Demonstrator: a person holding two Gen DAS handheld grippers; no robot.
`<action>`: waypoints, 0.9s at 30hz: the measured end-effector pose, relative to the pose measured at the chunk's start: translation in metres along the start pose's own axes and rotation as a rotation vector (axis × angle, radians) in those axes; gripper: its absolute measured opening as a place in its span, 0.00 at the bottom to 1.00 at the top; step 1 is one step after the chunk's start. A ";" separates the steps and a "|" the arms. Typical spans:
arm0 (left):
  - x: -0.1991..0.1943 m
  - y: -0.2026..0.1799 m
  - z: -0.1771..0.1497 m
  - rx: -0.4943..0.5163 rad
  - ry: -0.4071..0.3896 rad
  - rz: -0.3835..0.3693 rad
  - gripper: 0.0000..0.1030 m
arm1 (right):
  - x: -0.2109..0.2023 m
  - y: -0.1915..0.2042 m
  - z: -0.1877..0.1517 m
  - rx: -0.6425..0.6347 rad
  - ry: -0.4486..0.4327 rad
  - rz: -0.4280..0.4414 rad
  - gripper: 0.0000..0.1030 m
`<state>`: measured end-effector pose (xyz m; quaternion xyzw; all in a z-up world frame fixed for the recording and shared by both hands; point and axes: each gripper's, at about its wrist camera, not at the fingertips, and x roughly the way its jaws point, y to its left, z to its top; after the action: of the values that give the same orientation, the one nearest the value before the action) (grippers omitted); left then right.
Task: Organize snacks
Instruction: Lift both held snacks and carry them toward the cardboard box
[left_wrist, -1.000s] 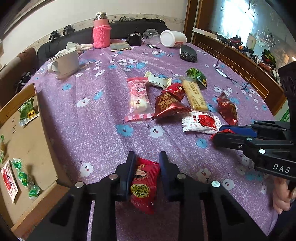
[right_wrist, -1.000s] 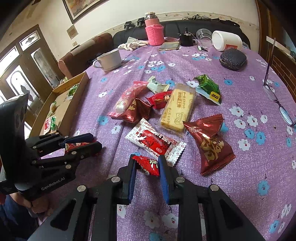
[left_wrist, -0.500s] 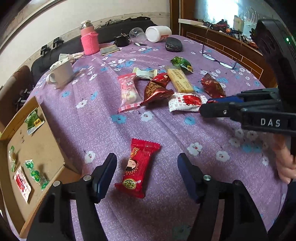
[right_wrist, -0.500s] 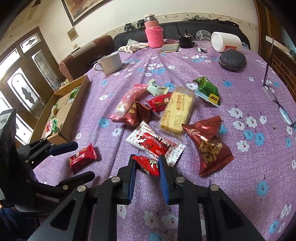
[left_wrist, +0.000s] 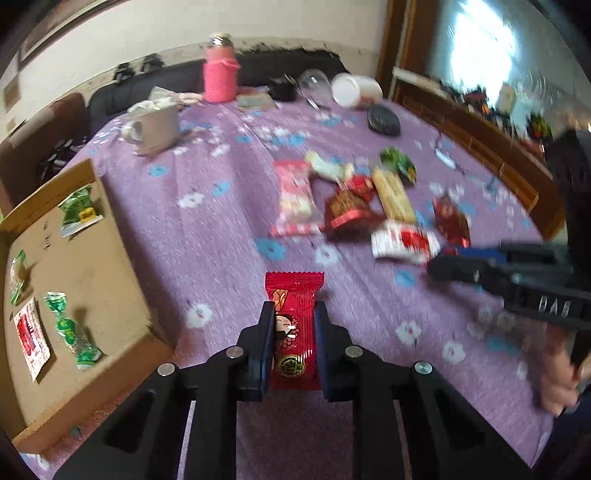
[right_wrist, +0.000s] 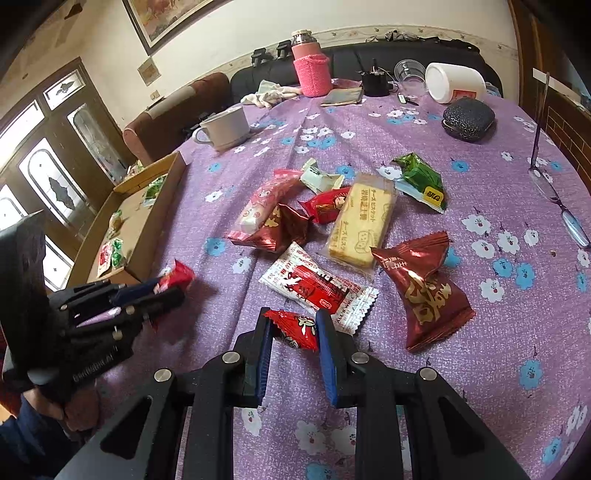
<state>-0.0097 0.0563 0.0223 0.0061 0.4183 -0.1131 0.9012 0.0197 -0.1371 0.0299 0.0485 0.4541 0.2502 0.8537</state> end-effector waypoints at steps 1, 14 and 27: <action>-0.002 0.004 0.002 -0.021 -0.015 -0.001 0.18 | 0.000 0.000 0.000 -0.002 -0.003 0.002 0.24; -0.018 0.013 0.005 -0.049 -0.150 0.129 0.18 | -0.014 0.012 0.000 -0.033 -0.080 0.056 0.24; -0.032 0.009 0.004 -0.026 -0.225 0.182 0.18 | -0.008 0.009 0.001 -0.009 -0.068 0.045 0.24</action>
<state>-0.0248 0.0713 0.0479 0.0195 0.3136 -0.0251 0.9490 0.0133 -0.1334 0.0394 0.0631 0.4225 0.2694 0.8631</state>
